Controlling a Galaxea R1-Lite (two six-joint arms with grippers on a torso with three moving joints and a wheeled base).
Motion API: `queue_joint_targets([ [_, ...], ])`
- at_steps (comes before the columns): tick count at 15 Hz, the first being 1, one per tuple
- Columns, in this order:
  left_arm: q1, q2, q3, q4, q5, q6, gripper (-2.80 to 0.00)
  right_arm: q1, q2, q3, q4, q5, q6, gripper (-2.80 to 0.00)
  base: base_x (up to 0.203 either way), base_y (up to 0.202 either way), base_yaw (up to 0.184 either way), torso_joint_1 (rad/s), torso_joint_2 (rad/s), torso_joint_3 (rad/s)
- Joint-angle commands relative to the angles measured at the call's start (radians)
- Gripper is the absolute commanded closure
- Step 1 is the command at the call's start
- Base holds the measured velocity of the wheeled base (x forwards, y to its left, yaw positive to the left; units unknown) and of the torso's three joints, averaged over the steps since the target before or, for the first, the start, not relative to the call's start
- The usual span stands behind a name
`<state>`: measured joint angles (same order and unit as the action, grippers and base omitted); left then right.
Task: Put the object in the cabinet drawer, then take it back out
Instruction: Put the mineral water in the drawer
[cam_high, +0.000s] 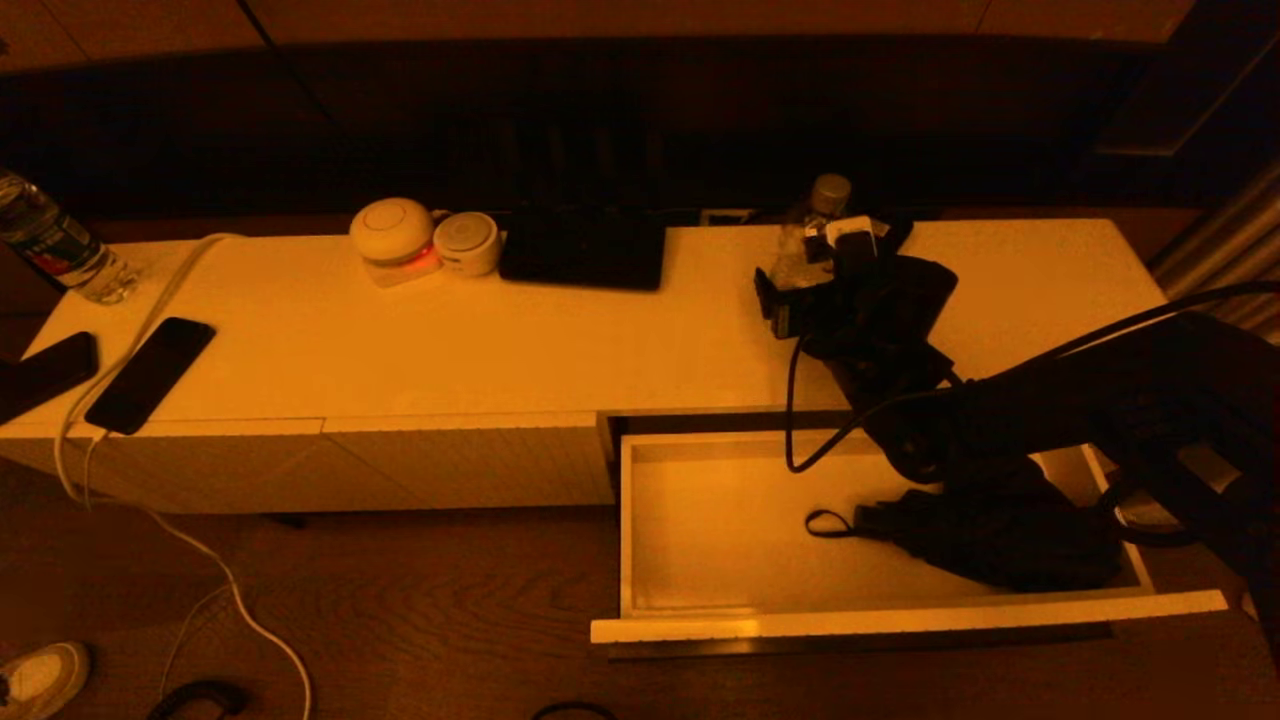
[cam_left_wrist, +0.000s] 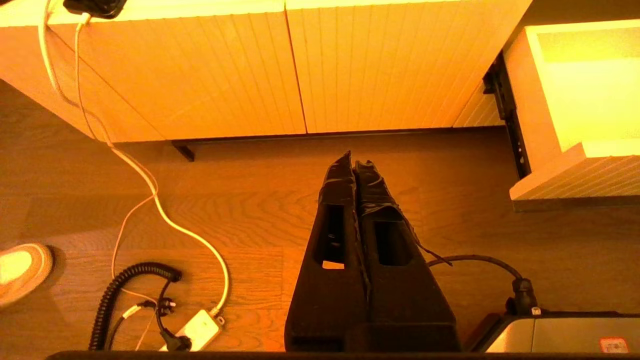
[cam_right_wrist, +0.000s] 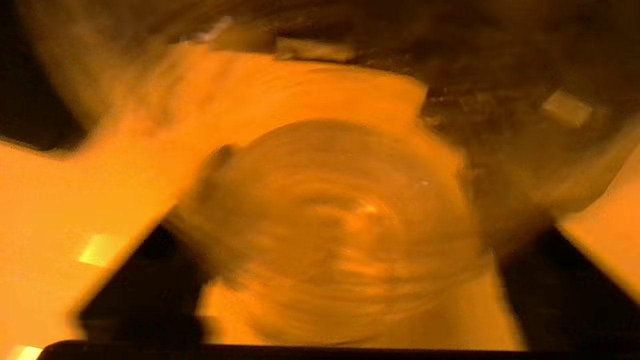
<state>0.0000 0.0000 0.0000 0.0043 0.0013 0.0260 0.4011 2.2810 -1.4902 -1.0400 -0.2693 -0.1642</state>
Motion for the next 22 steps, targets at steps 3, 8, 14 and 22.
queue_joint_targets([
  [3, 0.0, 0.0, 0.0, 0.0, 0.0, 0.0, 0.0, 0.001, 0.0, 0.011, 0.006, -0.004, -0.008, 0.0, 0.0, 0.0, 0.0, 0.0, 0.0, 0.0],
  [8, 0.0, 0.0, 0.0, 0.0, 0.0, 0.0, 0.0, 0.009, -0.032, 0.064, 0.018, 0.007, -0.017, 0.0, 0.0, 0.0, 0.0, 0.0, 0.0, 0.0],
  [14, 0.0, 0.0, 0.0, 0.0, 0.0, 0.0, 0.0, 0.016, -0.258, 0.353, 0.139, 0.147, -0.192, 0.0, 0.0, 0.0, 0.0, 0.0, 0.0, 0.0],
  [22, 0.0, 0.0, 0.0, 0.0, 0.0, 0.0, 0.0, -0.01, -0.632, 0.649, 0.569, 0.333, -0.63, 0.0, 0.0, 0.0, 0.0, 0.0, 0.0, 0.0],
])
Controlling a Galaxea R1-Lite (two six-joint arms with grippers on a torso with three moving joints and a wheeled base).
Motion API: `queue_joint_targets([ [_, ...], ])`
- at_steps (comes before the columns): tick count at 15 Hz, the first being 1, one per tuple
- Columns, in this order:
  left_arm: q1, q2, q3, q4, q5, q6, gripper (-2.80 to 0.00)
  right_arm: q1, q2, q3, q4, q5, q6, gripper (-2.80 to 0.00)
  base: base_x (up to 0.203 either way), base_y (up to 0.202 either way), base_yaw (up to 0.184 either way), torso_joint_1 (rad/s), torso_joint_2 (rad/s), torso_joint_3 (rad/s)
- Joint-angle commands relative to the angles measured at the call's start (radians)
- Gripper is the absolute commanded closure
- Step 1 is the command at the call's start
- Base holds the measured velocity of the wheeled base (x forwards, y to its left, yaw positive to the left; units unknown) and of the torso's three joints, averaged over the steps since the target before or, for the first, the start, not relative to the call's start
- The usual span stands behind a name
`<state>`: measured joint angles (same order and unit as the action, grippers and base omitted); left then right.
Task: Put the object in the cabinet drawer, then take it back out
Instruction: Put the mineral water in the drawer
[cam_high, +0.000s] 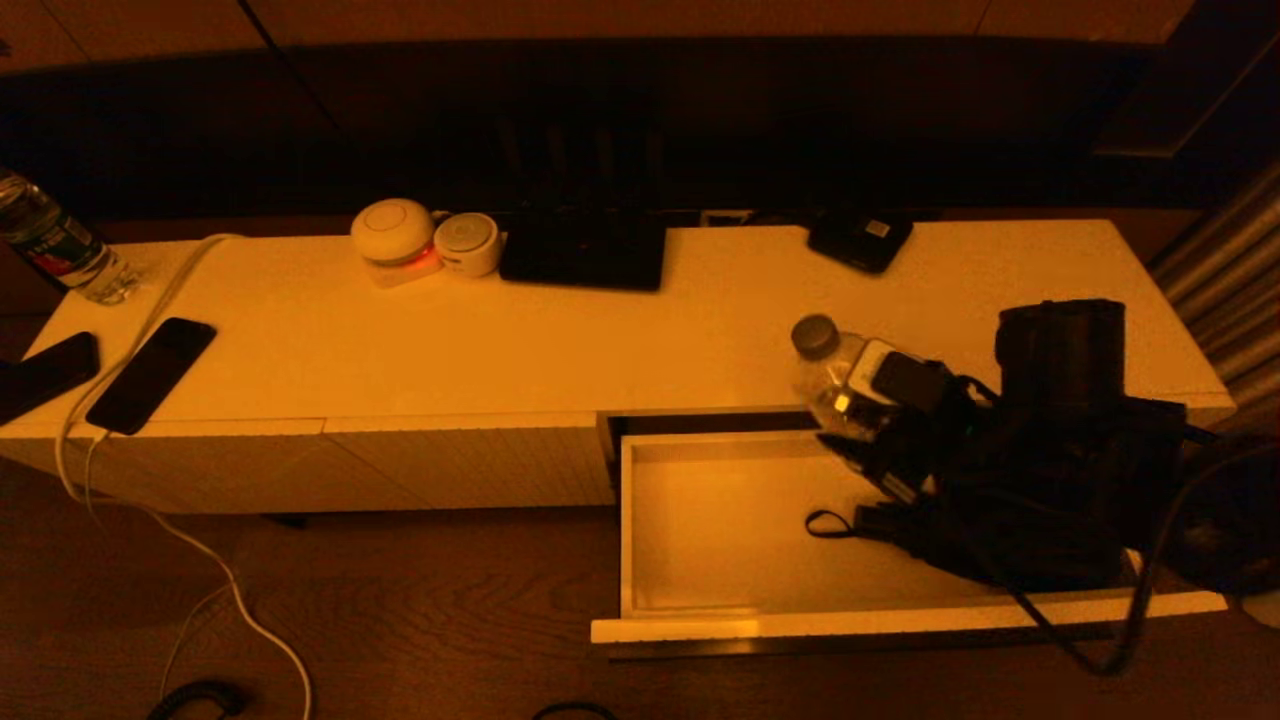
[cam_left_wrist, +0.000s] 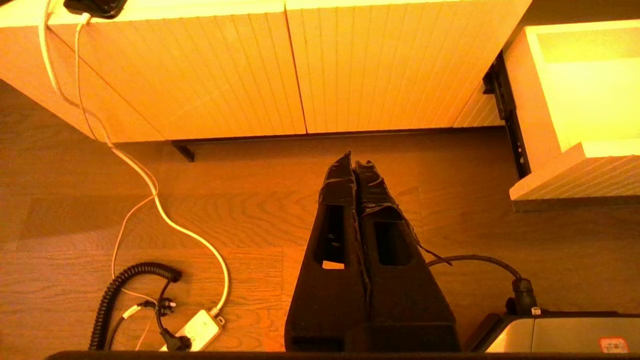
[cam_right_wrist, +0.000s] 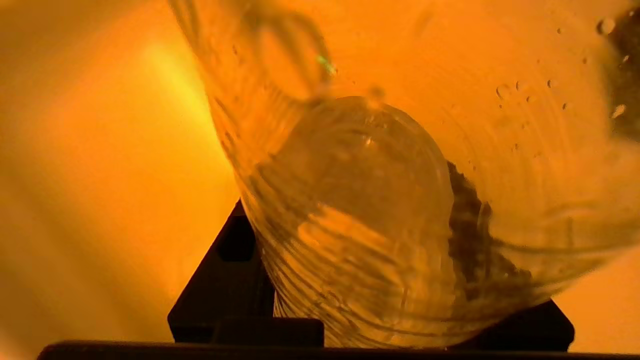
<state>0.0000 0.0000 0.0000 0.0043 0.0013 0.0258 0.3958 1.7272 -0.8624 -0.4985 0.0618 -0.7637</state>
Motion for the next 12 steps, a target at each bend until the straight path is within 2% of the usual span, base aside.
queue_joint_targets([
  [1, 0.0, 0.0, 0.0, 0.0, 0.0, 0.0, 0.0, -0.007, -0.095, 0.044, 0.062, 0.003, -0.076, 0.0, 0.0, 0.0, 0.0, 0.0, 0.0, 0.0],
  [3, 0.0, 0.0, 0.0, 0.0, 0.0, 0.0, 0.0, -0.007, -0.096, 0.087, 0.082, 0.001, -0.145, 0.0, 0.0, 0.0, 0.0, 0.0, 0.0, 0.0],
  [5, 0.0, 0.0, 0.0, 0.0, 0.0, 0.0, 0.0, -0.006, -0.098, 0.148, 0.107, -0.003, -0.273, 0.0, 0.0, 0.0, 0.0, 0.0, 0.0, 0.0],
  [8, 0.0, 0.0, 0.0, 0.0, 0.0, 0.0, 0.0, -0.006, -0.082, 0.167, 0.18, 0.002, -0.451, 0.0, 0.0, 0.0, 0.0, 0.0, 0.0, 0.0],
  [12, 0.0, 0.0, 0.0, 0.0, 0.0, 0.0, 0.0, -0.022, -0.03, 0.137, 0.235, 0.003, -0.502, 0.0, 0.0, 0.0, 0.0, 0.0, 0.0, 0.0],
])
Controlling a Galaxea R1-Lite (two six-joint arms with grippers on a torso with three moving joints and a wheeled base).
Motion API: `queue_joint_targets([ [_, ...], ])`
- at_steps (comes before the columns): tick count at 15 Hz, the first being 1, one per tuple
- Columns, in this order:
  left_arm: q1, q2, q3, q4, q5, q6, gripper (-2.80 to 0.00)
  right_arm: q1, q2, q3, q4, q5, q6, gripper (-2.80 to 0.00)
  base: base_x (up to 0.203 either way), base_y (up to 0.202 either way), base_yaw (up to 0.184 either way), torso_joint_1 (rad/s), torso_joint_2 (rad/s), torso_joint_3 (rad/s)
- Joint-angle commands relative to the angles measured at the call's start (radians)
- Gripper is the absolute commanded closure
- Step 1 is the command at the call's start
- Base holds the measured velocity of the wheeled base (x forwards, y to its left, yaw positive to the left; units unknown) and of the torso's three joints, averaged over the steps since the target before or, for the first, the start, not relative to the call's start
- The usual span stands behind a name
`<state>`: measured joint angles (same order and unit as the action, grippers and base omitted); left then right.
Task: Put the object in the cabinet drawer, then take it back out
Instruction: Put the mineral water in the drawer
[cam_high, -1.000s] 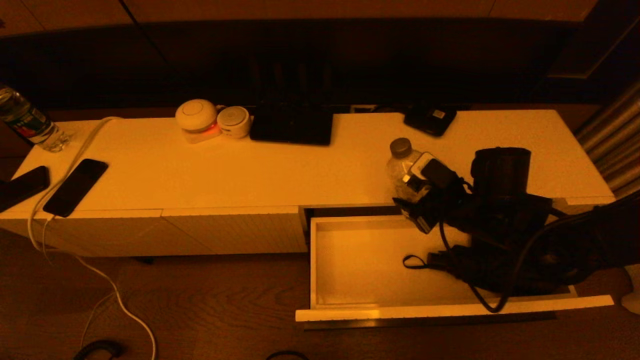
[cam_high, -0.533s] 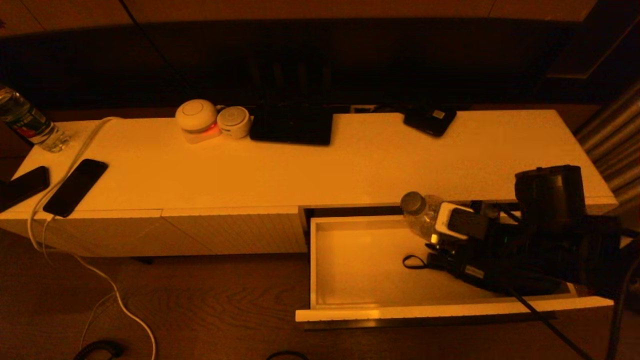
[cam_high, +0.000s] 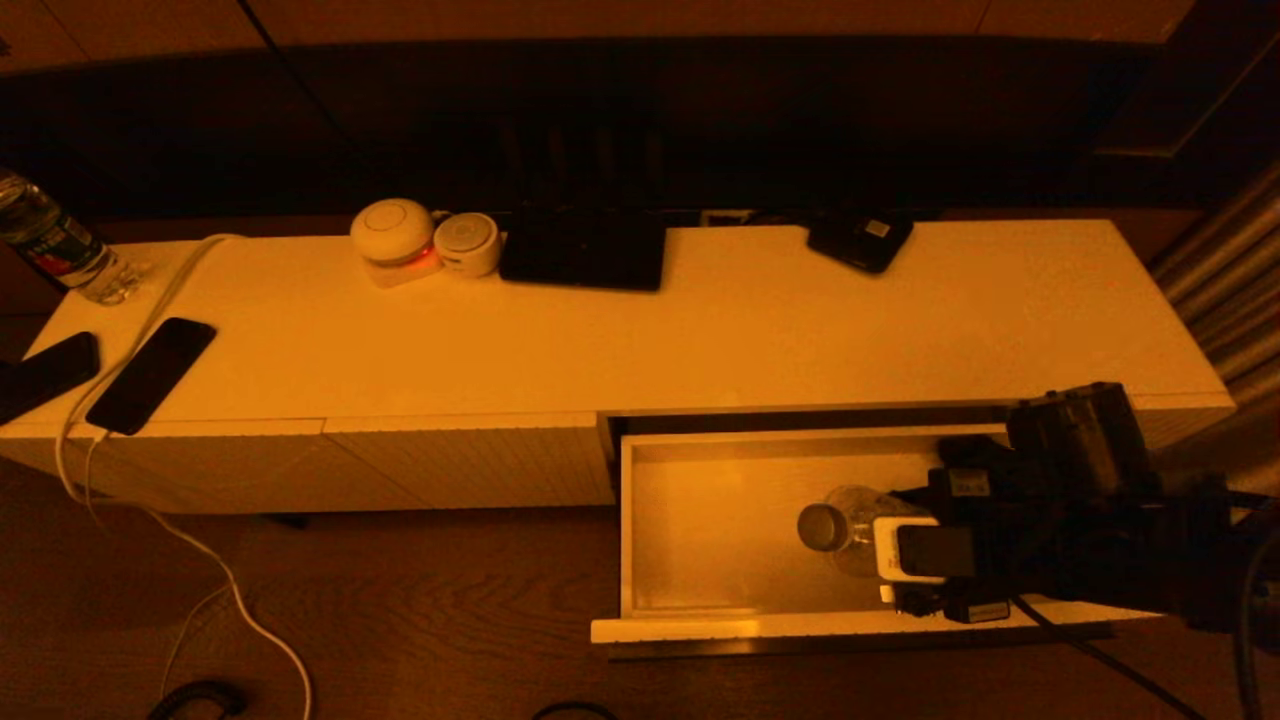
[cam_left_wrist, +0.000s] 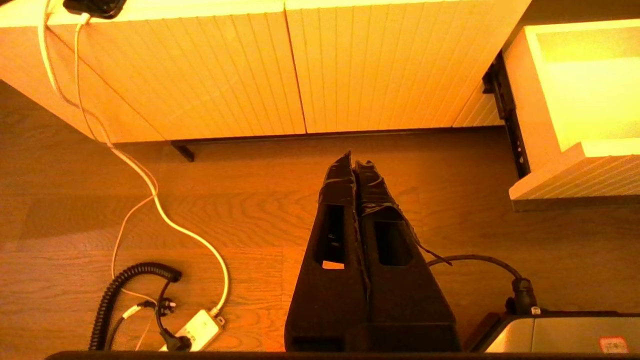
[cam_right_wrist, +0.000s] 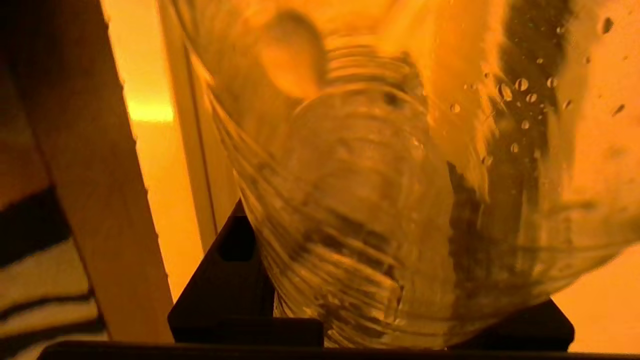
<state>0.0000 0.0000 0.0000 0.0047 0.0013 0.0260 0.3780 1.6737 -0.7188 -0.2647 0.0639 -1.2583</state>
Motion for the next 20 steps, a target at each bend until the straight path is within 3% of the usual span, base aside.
queue_joint_targets([
  [1, 0.0, 0.0, 0.0, 0.0, 0.0, 0.0, 0.0, -0.01, 0.029, -0.015, 0.027, 0.002, -0.035, 0.0, 0.0, 0.0, 0.0, 0.0, 0.0, 0.0],
  [3, 0.0, 0.0, 0.0, 0.0, 0.0, 0.0, 0.0, -0.022, 0.048, -0.025, 0.074, 0.009, -0.094, 0.0, 0.0, 0.0, 0.0, 0.0, 0.0, 0.0],
  [10, 0.0, 0.0, 0.0, 0.0, 0.0, 0.0, 0.0, -0.026, 0.126, -0.06, 0.105, 0.009, -0.152, 0.0, 0.0, 0.0, 0.0, 0.0, 0.0, 0.0],
  [20, 0.0, 0.0, 0.0, 0.0, 0.0, 0.0, 0.0, 0.015, 0.267, -0.134, 0.095, -0.005, -0.153, 0.0, 0.0, 0.0, 0.0, 0.0, 0.0, 0.0],
])
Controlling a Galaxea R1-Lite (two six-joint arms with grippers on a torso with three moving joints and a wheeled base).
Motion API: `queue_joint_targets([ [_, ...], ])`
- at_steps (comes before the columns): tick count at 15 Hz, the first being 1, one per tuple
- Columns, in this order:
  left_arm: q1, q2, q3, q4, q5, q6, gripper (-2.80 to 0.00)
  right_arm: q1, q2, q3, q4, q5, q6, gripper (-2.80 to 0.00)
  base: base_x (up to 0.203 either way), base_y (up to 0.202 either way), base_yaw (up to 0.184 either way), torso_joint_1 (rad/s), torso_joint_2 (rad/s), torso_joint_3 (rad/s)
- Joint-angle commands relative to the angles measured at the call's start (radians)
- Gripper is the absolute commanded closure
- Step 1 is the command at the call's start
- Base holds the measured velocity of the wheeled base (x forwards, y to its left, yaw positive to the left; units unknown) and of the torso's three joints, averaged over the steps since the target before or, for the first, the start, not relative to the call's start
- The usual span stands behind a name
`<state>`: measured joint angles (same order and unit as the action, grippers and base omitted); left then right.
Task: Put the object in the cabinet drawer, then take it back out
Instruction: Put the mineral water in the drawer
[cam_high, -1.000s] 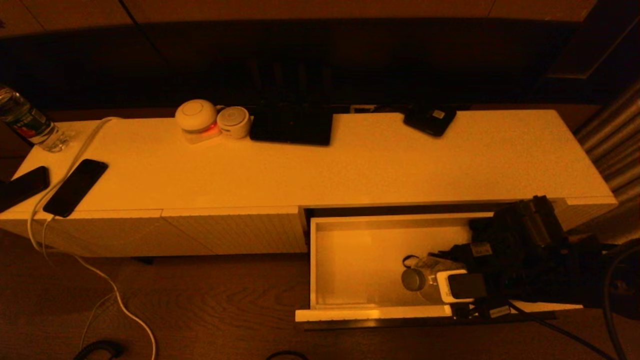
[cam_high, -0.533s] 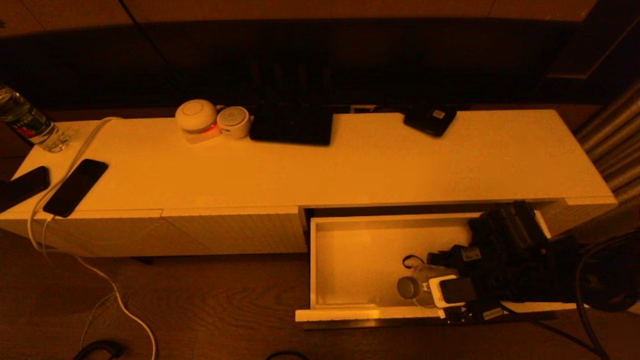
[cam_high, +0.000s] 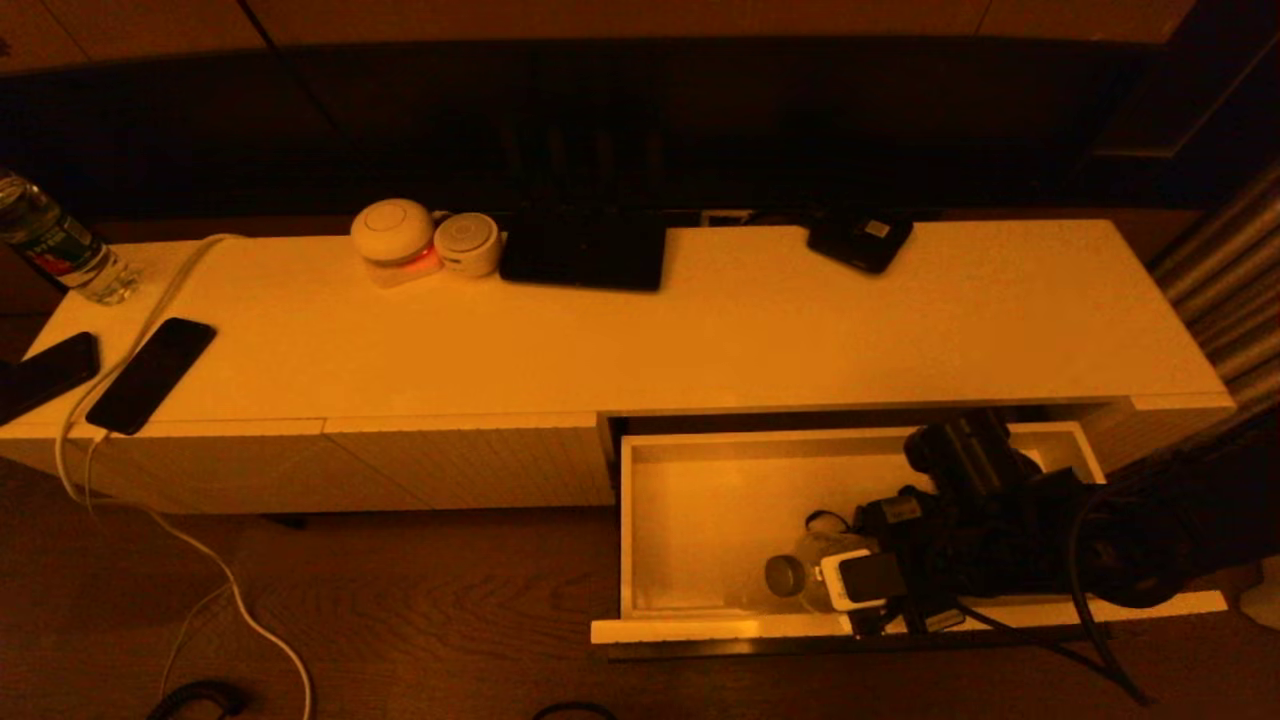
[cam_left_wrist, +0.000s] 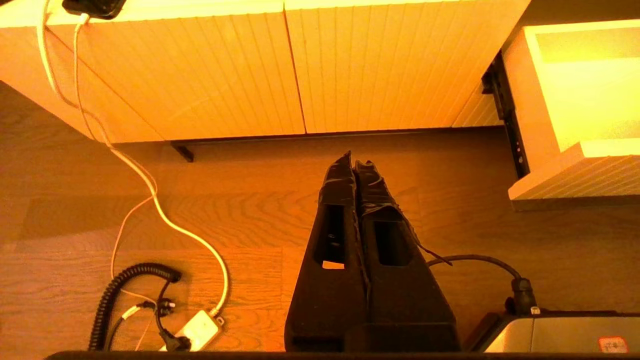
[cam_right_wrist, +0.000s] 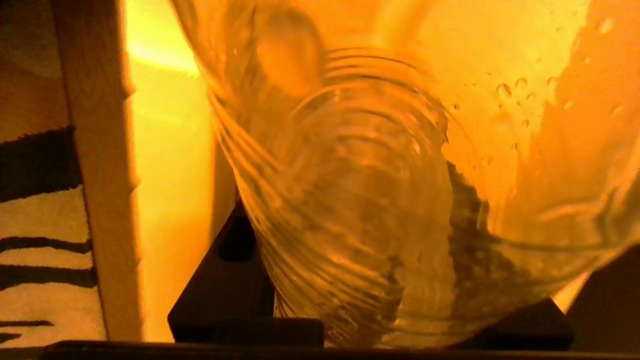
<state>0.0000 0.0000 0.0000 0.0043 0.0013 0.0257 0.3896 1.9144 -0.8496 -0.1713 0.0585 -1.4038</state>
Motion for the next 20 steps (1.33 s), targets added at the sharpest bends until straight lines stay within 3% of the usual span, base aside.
queue_joint_targets([
  [1, 0.0, 0.0, 0.0, 0.0, 0.0, 0.0, 0.0, 0.005, 0.032, -0.003, -0.002, 0.0, -0.007, 0.0, 0.0, 0.0, 0.0, 0.0, 0.0, 0.0],
  [3, 0.0, 0.0, 0.0, 0.0, 0.0, 0.0, 0.0, 0.003, 0.035, -0.009, -0.001, 0.0, -0.008, 0.0, 0.0, 0.0, 0.0, 0.0, 0.0, 0.0],
  [4, 0.0, 0.0, 0.0, 0.0, 0.0, 0.0, 0.0, 0.002, 0.035, -0.012, 0.0, -0.002, -0.009, -2.8, 0.0, 0.0, 0.0, 0.0, 0.0, 0.0],
  [13, 0.0, 0.0, 0.0, 0.0, 0.0, 0.0, 0.0, 0.003, 0.054, -0.028, 0.0, -0.035, -0.003, -2.8, 0.0, 0.0, 0.0, 0.0, 0.0, 0.0],
  [20, 0.0, 0.0, 0.0, 0.0, 0.0, 0.0, 0.0, -0.017, -0.096, -0.04, 0.027, -0.027, 0.059, -2.8, 0.0, 0.0, 0.0, 0.0, 0.0, 0.0],
])
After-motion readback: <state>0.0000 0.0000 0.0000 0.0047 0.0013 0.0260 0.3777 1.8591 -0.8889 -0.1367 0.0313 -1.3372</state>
